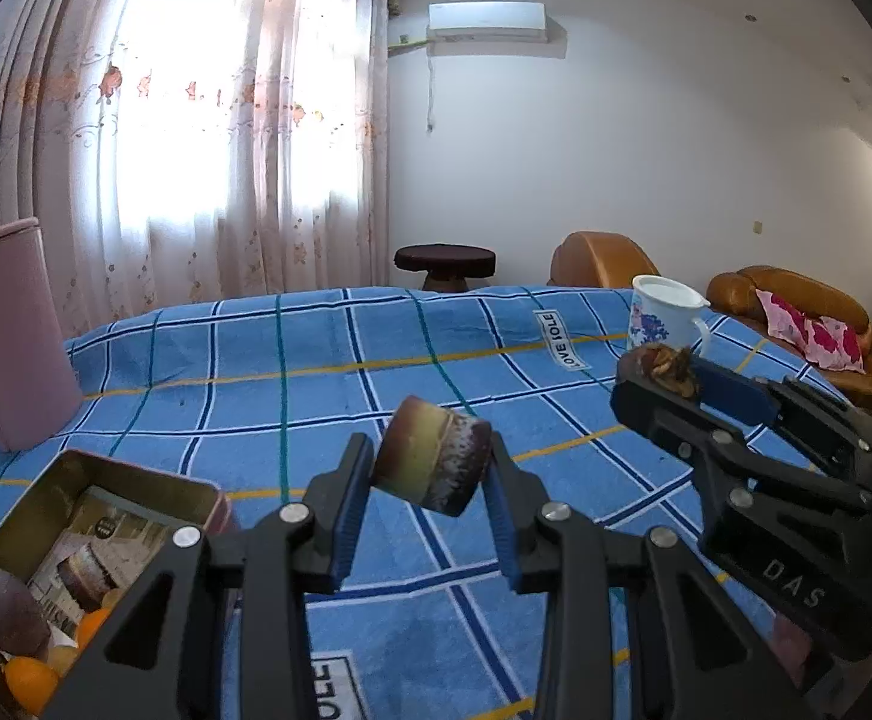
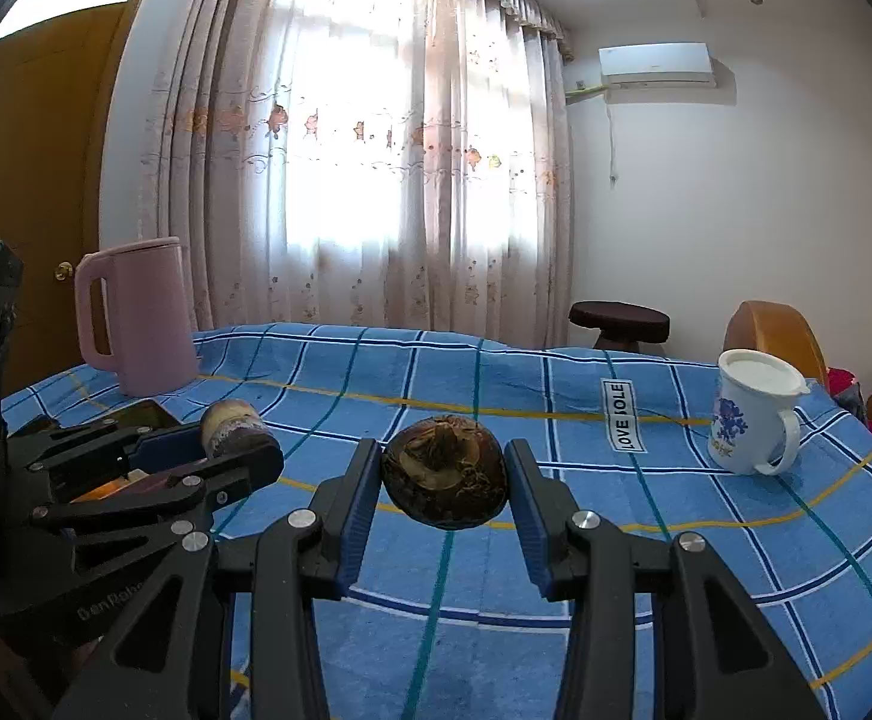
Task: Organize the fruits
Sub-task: 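Lift the brown fruit with the right tool while the left tool lifts the cylindrical piece, then carry both items over the tin box while both tools open to release them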
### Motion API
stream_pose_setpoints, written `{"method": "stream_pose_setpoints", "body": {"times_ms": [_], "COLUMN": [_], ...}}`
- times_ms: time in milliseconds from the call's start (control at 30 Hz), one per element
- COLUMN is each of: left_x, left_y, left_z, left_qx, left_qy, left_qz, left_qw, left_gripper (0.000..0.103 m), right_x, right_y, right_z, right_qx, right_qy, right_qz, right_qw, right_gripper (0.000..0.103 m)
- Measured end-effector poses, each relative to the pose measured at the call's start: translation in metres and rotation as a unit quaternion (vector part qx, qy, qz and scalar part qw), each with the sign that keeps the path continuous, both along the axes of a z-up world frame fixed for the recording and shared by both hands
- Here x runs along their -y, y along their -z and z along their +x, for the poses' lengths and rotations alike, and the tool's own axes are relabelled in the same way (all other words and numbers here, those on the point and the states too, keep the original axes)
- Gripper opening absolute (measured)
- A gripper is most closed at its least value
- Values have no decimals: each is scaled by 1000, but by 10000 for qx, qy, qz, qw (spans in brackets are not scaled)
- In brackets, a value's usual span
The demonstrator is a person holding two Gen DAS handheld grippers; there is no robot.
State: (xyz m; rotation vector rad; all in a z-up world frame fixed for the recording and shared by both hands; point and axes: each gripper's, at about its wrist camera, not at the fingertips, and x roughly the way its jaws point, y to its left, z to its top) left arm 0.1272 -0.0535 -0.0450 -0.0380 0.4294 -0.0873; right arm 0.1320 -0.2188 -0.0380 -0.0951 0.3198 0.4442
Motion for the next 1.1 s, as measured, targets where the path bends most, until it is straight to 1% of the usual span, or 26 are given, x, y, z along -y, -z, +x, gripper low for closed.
{"method": "stream_pose_setpoints", "body": {"times_ms": [300, 500, 667, 800, 933, 1100], "left_x": [-23, -45, -73, -99, -124, -147], "left_y": [1, -6, -12, -12, -10, -5], "left_z": [-17, -39, -56, -71, -83, -90], "left_qx": [-23, 57, 66, 40, -48, -139], "left_qy": [-121, -225, -493, -804, -1085, -1268], "left_qz": [-129, -176, -174, -116, -74, -144], "left_qw": [9998, 9996, 9986, 9967, 9941, 9917], "left_gripper": [38, 38, 38, 38, 38, 38], "right_x": [-27, -54, -86, -115, -141, -169], "right_y": [1, -11, -23, -29, -32, -30], "right_z": [-11, -17, -25, -33, -40, -50], "right_qx": [-110, -259, -276, -269, -316, -341], "right_qy": [-346, -744, -1136, -1447, -1736, -2008], "right_qz": [-47, 138, 150, 130, 135, 4], "right_qw": [9993, 9968, 9930, 9890, 9842, 9790], "right_gripper": [44, 44, 44, 44, 44, 44]}}
